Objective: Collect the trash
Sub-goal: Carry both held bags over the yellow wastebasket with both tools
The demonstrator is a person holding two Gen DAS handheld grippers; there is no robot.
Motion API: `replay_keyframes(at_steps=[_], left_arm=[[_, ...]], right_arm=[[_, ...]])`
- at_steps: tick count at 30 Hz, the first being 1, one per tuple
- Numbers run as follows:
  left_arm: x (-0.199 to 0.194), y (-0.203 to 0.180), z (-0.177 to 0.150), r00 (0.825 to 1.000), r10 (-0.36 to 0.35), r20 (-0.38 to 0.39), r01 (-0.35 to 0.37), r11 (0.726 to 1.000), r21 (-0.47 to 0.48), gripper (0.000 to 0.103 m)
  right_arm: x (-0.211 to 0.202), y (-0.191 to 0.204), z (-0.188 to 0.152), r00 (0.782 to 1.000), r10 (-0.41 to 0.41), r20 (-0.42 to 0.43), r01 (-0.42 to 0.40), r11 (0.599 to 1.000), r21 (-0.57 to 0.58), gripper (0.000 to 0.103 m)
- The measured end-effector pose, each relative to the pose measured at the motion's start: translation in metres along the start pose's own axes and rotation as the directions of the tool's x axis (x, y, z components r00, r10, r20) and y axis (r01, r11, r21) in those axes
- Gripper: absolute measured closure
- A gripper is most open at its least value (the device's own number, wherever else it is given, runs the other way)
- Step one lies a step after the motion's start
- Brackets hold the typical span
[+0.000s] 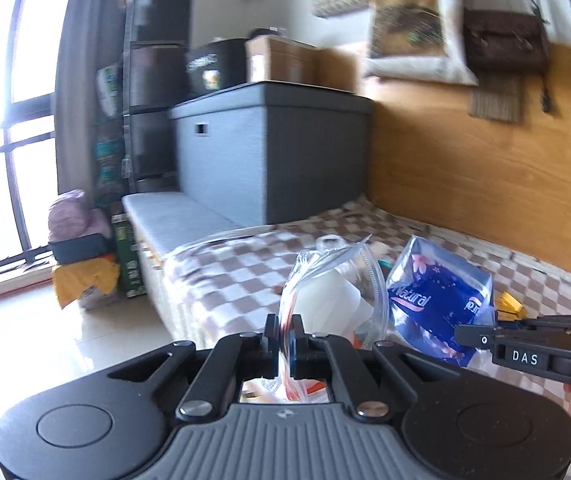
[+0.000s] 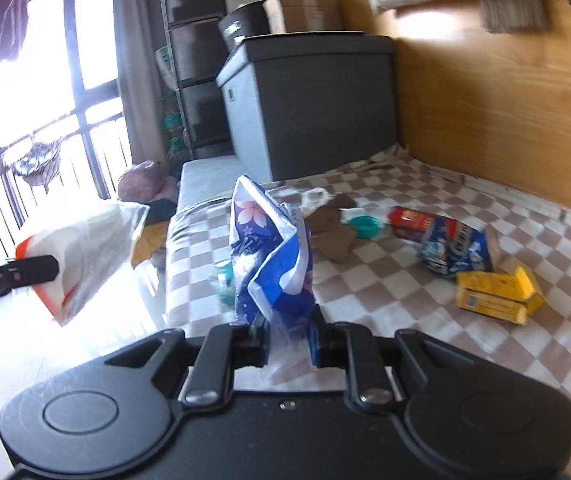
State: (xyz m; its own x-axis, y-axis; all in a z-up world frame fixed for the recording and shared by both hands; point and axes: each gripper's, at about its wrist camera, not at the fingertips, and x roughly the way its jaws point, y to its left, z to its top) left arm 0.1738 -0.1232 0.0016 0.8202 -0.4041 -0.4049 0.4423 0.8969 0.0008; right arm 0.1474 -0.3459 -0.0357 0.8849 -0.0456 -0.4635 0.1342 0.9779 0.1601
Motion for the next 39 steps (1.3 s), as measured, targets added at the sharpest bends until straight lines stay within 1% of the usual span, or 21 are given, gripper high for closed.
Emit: replay_keyframes(at_steps=[5, 9, 13, 18, 23, 27, 35, 39], left_arm=[[-0.016, 0.041, -0.009, 0.999, 0.038, 0.007, -0.037, 0.997, -0.074, 0.099], [-0.027, 0.074, -0.022, 0.997, 0.072, 0.005, -0.071, 0.989, -0.128, 0.099], [-0.031, 0.106, -0.04, 0.993, 0.115, -0.018, -0.116, 0.973, -0.202, 0.099], [-0.023, 0.139, -0.066, 0.985, 0.161, -0.065, -0.173, 0.948, -0.266, 0.099], [-0.001, 0.157, -0.097, 0.976, 0.18, -0.121, -0.209, 0.928, -0.309, 0.099], [0.023, 0.171, -0.122, 0.968, 0.179, -0.176, -0.23, 0.912, -0.339, 0.099], [0.087, 0.194, -0.154, 0.952, 0.174, -0.252, -0.258, 0.899, -0.354, 0.099], [0.115, 0.205, -0.175, 0.939, 0.167, -0.302, -0.275, 0.889, -0.365, 0.099]], right_arm=[[0.006, 0.045, 0.003, 0.999, 0.028, -0.023, -0.029, 0.998, -0.056, 0.084], [0.014, 0.08, 0.002, 0.998, 0.053, -0.041, -0.056, 0.994, -0.096, 0.084], [0.029, 0.113, -0.004, 0.993, 0.084, -0.078, -0.093, 0.988, -0.127, 0.084], [0.052, 0.156, -0.025, 0.984, 0.11, -0.142, -0.132, 0.979, -0.156, 0.084], [0.082, 0.18, -0.056, 0.966, 0.124, -0.229, -0.166, 0.971, -0.174, 0.084], [0.114, 0.189, -0.081, 0.947, 0.11, -0.301, -0.166, 0.972, -0.168, 0.084], [0.184, 0.196, -0.119, 0.907, 0.1, -0.409, -0.16, 0.98, -0.115, 0.084], [0.215, 0.202, -0.134, 0.884, 0.109, -0.455, -0.172, 0.98, -0.1, 0.084]])
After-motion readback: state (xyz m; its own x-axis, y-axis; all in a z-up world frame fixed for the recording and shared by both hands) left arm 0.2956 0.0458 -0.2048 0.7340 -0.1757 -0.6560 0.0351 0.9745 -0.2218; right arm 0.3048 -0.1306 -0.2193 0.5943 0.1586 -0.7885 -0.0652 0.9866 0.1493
